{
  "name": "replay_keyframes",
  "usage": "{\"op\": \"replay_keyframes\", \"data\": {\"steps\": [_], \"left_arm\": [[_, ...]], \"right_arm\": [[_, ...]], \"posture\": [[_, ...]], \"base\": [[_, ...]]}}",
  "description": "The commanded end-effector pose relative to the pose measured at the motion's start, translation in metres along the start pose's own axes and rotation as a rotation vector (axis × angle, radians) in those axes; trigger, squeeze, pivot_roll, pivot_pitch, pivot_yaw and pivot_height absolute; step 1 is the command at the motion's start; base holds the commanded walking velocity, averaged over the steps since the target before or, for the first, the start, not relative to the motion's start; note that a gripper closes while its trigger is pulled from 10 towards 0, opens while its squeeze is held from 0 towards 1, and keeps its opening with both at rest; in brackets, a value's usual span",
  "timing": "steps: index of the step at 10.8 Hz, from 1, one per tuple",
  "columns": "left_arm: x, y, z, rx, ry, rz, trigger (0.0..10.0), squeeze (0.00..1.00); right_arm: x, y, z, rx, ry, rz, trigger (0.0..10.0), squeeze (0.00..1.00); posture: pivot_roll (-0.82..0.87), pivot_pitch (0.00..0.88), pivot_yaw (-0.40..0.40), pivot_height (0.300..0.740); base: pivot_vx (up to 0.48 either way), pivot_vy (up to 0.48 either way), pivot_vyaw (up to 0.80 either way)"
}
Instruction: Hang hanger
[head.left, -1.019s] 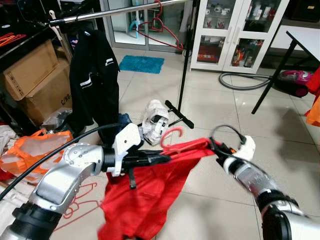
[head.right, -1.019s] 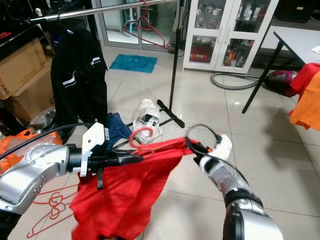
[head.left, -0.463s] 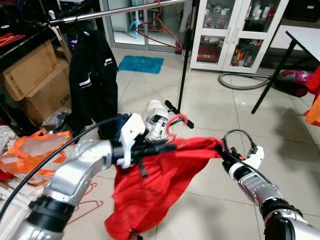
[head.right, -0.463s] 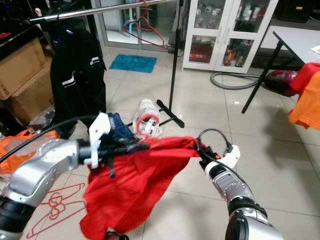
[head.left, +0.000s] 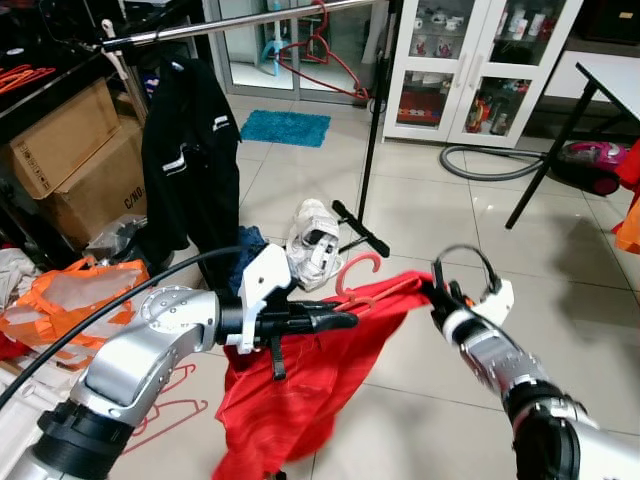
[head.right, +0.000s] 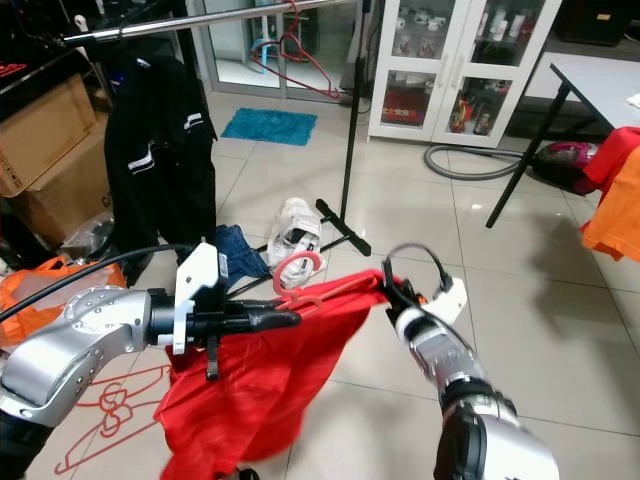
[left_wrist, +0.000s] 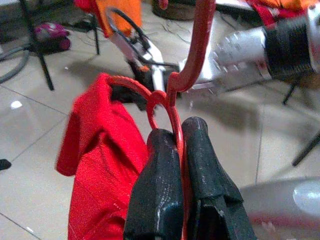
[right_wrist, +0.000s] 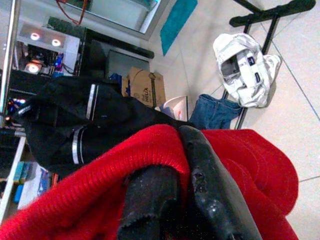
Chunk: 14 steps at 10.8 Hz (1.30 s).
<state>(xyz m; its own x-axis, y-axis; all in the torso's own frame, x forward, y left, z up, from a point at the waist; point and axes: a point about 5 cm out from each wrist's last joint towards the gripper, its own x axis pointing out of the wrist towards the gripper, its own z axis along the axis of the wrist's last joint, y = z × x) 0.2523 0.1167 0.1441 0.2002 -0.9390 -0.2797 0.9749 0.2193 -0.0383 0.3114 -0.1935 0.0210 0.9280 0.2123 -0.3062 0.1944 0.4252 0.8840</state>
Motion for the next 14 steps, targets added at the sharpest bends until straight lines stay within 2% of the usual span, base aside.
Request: {"op": "replay_keyframes", "data": {"steps": [1,2,3,4,6,7,9,10,12,14], "left_arm": [[-0.012,-0.011,0.017,0.12,-0.021,-0.108,10.0,0.0],[-0.012,-0.012,0.015,0.116,-0.018,-0.109,10.0,0.0],[-0.012,-0.011,0.022,0.11,-0.062,-0.099,10.0,0.0],[-0.014,-0.011,0.038,0.108,-0.158,-0.095,10.0,0.0],[-0.02,-0.009,0.064,0.088,-0.316,-0.096,10.0,0.0],[-0.031,0.004,0.093,0.018,-0.544,-0.031,10.0,0.0],[-0.042,0.021,0.107,-0.028,-0.668,0.074,10.0,0.0],[-0.05,0.026,0.11,-0.057,-0.704,0.103,10.0,0.0],[-0.052,0.03,0.1,-0.063,-0.638,0.146,10.0,0.0],[-0.055,0.031,0.099,-0.107,-0.678,0.145,10.0,0.0]], "right_arm": [[-0.026,-0.021,0.072,-0.058,-0.339,-0.205,0.0,0.0],[-0.026,-0.021,0.075,-0.095,-0.347,-0.229,0.0,0.0],[-0.029,-0.025,0.078,-0.164,-0.35,-0.288,0.0,0.0],[-0.032,-0.032,0.074,-0.327,-0.306,-0.387,0.0,0.0],[-0.036,-0.042,0.065,-0.451,-0.233,-0.468,0.0,0.0],[-0.04,-0.051,0.057,-0.511,-0.19,-0.505,0.0,0.0],[-0.042,-0.056,0.05,-0.509,-0.165,-0.507,0.0,0.0],[-0.045,-0.062,0.047,-0.383,-0.182,-0.512,0.0,0.0],[-0.047,-0.066,0.036,-0.31,-0.147,-0.457,0.0,0.0],[-0.041,-0.062,0.015,-0.309,-0.017,-0.335,0.0,0.0]], "posture": [[-0.03,0.0,0.02,0.74],[-0.03,0.0,0.02,0.74],[-0.03,0.0,0.019,0.74],[-0.03,0.0,0.02,0.74],[-0.03,0.0,0.018,0.74],[-0.03,0.0,0.018,0.74],[-0.03,0.0,0.018,0.74],[-0.03,0.0,0.017,0.74],[-0.03,0.0,0.016,0.74],[-0.04,0.0,0.02,0.74]], "base": [[0.0,0.0,0.0],[0.0,0.0,0.0],[0.0,0.0,0.0],[0.0,0.0,0.0],[0.0,0.0,0.0],[0.0,0.0,0.0],[0.0,0.0,0.0],[0.0,0.0,0.0],[0.0,0.0,0.0],[0.0,0.0,0.0]]}}
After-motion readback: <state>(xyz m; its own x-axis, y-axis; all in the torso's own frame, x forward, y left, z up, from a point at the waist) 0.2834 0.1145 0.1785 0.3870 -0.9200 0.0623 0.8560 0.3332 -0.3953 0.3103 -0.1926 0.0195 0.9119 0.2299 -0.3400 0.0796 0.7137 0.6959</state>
